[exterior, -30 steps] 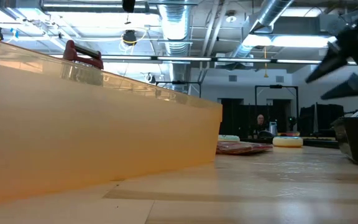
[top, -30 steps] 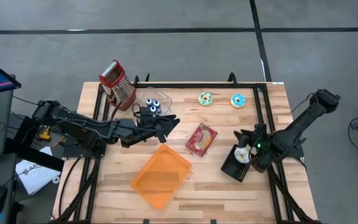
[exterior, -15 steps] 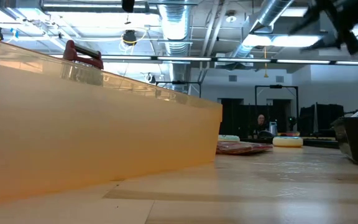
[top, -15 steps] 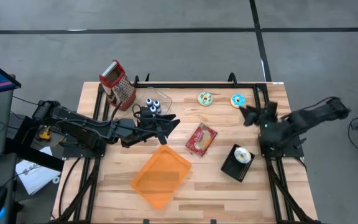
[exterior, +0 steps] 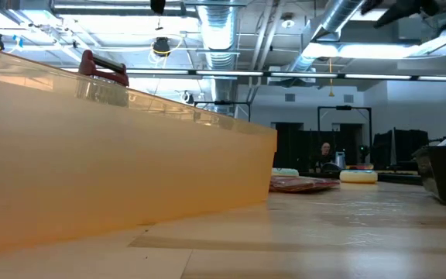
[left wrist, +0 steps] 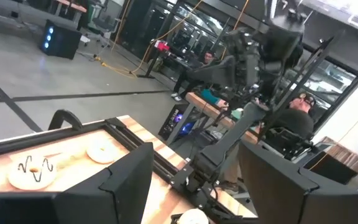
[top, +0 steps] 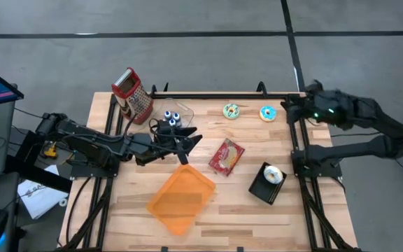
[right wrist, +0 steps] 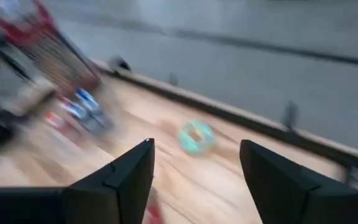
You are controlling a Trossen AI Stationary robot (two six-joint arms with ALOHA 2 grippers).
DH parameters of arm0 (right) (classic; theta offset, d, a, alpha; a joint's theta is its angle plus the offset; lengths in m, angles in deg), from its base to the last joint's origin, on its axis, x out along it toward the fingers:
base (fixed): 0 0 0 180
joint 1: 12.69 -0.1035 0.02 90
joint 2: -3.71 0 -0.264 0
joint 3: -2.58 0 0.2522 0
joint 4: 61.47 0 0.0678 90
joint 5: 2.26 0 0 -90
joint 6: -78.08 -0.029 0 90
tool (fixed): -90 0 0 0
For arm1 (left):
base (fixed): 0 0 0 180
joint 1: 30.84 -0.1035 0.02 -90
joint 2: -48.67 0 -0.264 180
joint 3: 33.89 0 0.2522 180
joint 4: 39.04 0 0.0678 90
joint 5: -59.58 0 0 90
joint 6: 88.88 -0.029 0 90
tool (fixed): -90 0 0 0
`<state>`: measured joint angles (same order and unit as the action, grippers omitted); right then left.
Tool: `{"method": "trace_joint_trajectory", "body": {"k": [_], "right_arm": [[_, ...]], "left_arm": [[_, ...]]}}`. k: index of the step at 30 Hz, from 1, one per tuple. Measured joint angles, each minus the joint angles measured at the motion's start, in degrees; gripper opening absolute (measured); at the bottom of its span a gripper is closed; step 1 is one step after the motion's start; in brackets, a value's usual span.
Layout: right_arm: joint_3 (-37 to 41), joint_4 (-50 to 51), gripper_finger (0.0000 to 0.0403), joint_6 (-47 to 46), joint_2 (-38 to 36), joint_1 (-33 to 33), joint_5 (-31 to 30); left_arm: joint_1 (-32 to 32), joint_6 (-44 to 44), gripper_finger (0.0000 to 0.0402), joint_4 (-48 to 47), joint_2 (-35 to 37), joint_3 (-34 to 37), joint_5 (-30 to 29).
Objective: Pick & Place Food Item
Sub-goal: Put the light blue donut into the black basket
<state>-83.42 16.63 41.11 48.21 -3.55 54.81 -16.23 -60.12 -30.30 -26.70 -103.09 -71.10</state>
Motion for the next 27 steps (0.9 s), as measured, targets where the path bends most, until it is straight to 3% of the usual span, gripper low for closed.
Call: {"method": "trace_joint_trajectory", "body": {"k": [5,10,20,27], "right_arm": [[-9.22,13.1,0.0215,1.03,11.67,11.36,5.59],[-9.46,17.61,0.0212,1.01,19.8,23.35,8.41],[5.42,2.53,0.0211,1.65,24.01,39.25,20.12],[18.0,-6.75,0.0211,-2.38,24.2,44.91,25.15]], "left_arm": [[-0.39,-0.2,0.0231,-0.47,0.63,0.04,-0.45],[-0.39,-3.31,0.0231,-0.55,1.22,0.04,-0.44],[0.16,-5.0,0.0231,-8.06,5.24,0.05,0.18],[0.16,-5.57,0.0231,-13.16,9.0,-0.02,0.65]]}}
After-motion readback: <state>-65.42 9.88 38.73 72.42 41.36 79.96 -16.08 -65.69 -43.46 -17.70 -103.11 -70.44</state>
